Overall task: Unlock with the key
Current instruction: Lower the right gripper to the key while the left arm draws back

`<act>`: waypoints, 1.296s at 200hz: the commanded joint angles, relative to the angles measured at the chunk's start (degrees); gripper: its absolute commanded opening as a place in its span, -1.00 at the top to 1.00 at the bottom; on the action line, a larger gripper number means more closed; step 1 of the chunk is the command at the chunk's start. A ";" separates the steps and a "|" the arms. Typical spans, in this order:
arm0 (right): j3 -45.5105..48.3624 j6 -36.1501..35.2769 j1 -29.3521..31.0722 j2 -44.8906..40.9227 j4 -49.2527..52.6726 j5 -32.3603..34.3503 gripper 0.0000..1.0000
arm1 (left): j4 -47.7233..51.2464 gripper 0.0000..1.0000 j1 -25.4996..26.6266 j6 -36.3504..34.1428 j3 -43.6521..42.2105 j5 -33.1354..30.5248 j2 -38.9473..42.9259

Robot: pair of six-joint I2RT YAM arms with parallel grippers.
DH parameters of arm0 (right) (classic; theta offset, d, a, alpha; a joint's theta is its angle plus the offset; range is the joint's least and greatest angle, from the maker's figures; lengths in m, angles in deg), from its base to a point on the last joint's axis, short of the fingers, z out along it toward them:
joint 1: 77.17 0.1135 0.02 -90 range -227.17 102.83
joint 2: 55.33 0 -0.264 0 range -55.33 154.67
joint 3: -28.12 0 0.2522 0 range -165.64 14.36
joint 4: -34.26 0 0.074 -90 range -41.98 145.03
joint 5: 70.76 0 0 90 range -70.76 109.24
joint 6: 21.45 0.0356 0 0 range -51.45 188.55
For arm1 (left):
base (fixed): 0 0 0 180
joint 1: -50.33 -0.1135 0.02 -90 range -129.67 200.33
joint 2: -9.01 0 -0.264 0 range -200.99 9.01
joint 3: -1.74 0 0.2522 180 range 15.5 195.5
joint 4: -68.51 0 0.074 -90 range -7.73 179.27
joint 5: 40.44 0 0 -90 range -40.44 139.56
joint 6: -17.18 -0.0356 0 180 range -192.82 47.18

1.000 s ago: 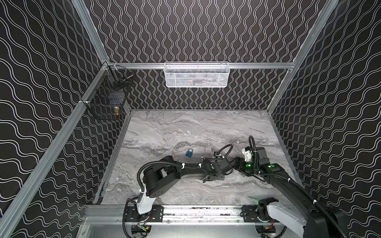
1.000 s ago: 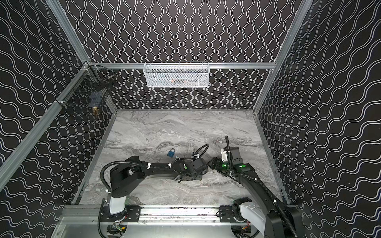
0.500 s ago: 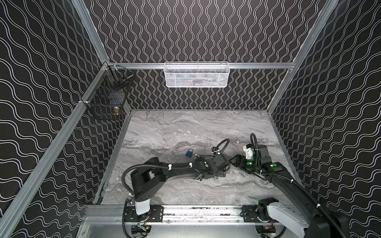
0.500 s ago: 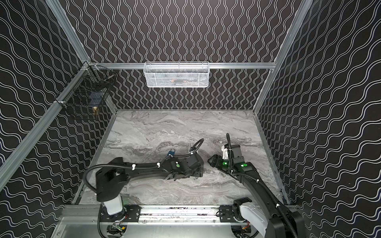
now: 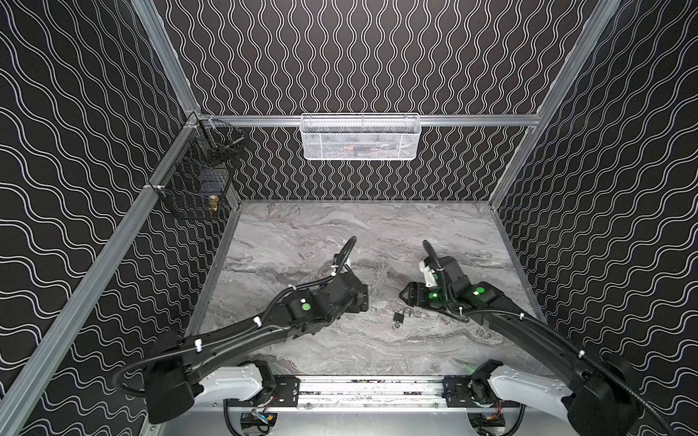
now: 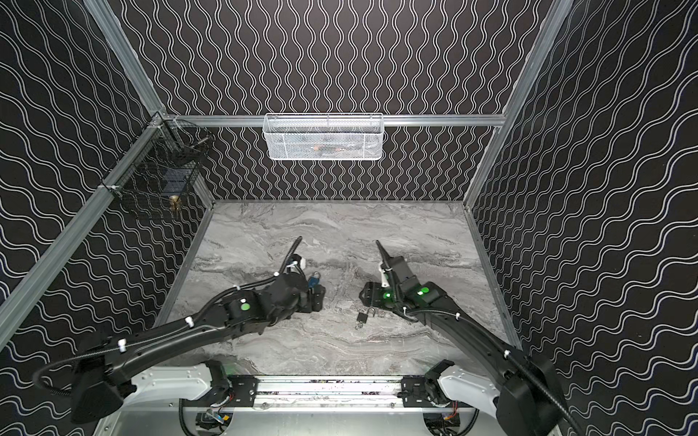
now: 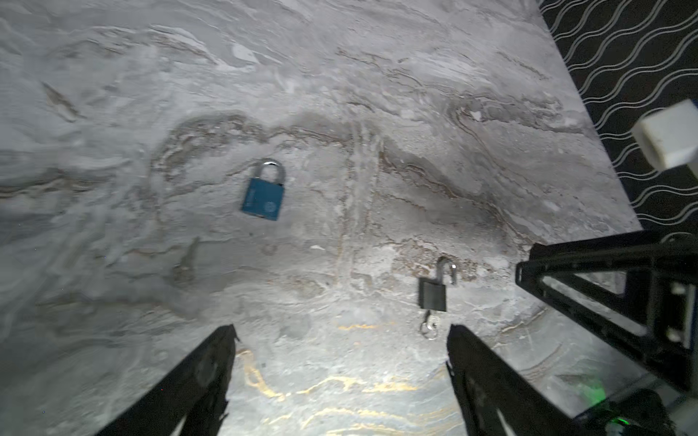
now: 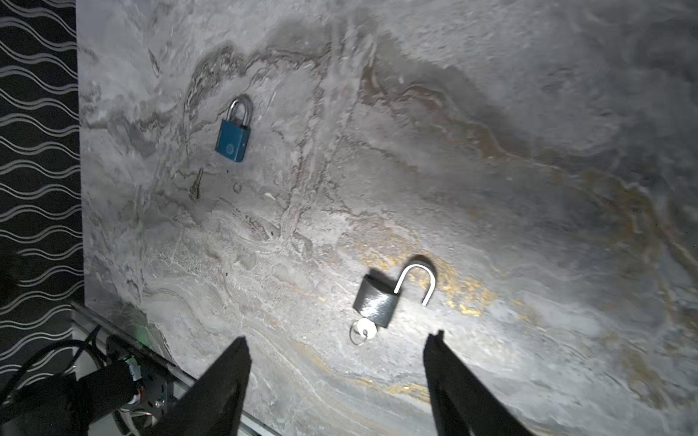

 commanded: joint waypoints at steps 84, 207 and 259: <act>-25.67 5.76 20.62 34.89 -12.04 15.18 -0.38 | 17.64 -0.97 -17.94 -5.99 -3.37 0.41 16.62; -37.50 -4.98 22.55 52.75 -18.04 8.75 -0.05 | 12.70 -0.97 -36.75 -7.38 -7.15 17.18 12.83; -39.17 -6.93 22.64 55.23 -17.82 8.20 0.01 | 12.27 -0.97 -38.14 -5.33 -8.63 17.94 13.83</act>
